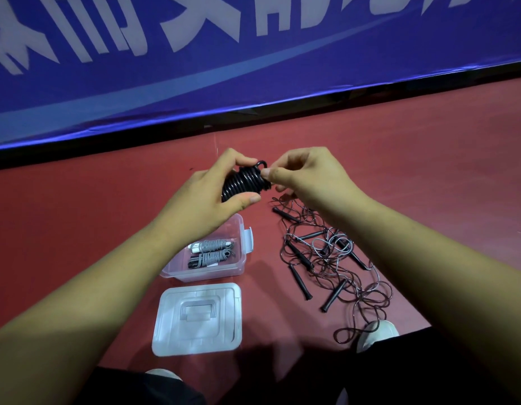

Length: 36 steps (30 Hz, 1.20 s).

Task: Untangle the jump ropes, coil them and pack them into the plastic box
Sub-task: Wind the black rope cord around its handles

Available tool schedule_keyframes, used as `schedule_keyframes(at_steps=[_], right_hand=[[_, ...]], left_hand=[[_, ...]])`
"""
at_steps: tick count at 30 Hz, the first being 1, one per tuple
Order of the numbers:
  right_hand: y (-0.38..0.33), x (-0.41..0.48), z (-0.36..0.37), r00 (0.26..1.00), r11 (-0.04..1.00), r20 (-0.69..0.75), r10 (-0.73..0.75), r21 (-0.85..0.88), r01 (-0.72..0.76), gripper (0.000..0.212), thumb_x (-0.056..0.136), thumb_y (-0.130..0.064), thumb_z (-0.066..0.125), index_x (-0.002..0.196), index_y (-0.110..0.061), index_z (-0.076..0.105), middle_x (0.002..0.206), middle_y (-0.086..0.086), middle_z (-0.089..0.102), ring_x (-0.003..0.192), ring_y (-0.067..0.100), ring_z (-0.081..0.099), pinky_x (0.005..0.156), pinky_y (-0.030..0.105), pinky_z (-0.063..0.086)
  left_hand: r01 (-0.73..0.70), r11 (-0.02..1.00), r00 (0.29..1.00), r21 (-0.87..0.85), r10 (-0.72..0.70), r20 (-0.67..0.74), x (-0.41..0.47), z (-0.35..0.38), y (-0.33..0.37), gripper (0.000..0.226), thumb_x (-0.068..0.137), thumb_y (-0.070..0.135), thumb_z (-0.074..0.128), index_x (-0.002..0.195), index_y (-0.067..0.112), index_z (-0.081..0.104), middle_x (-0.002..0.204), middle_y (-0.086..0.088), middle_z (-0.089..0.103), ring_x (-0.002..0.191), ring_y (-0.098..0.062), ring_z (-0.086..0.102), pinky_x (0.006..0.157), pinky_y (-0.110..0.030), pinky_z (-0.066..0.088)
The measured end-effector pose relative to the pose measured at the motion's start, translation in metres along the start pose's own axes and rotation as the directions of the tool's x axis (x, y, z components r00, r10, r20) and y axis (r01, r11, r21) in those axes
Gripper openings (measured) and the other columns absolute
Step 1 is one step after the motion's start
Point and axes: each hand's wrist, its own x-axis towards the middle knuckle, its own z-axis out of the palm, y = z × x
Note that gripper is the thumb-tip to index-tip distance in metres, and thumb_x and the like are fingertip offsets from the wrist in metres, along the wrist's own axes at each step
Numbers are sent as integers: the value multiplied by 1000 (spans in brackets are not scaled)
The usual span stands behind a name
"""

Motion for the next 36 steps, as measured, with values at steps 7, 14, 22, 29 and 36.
schedule_keyframes(at_steps=[7,14,22,29,36], right_hand=[[7,3,19,990,990,-61,126,78,-121,21,94,-1,52,77,-1,64,66,9,60,53,10,57,49,24,53],[18,11,23,978,961,118,171,199,-192,19,93,-20,64,109,-14,56,80,6,64,69,17,63,79,47,58],[30,23,24,929,783,270,253,506,-360,9,89,-9,68,86,-2,65,88,15,65,74,23,69,63,33,62],[80,60,41,862,712,327,387,489,-505,4,90,-4,64,88,0,62,95,21,67,90,33,68,79,47,59],[149,102,113,880,905,310,359,113,-409,26,80,2,75,102,-4,65,91,10,63,75,18,63,68,19,57]], left_hand=[[-51,984,999,172,49,14,-4,7,-7,45,85,46,71,122,41,46,108,18,65,92,-19,64,77,-41,53],[12,991,988,135,-32,148,-2,-8,-11,52,82,48,73,124,48,42,89,12,67,72,-5,62,75,-39,55],[202,979,947,-10,-192,258,0,-33,-48,68,64,65,79,120,40,49,110,15,63,98,-2,64,90,-22,49],[436,741,900,-512,-351,258,1,-23,-119,18,92,2,59,108,8,67,91,-7,69,81,-19,67,77,-25,59],[583,721,810,-374,-481,335,-6,16,-227,29,83,9,75,109,22,72,112,-12,72,101,-20,68,100,-36,51]])
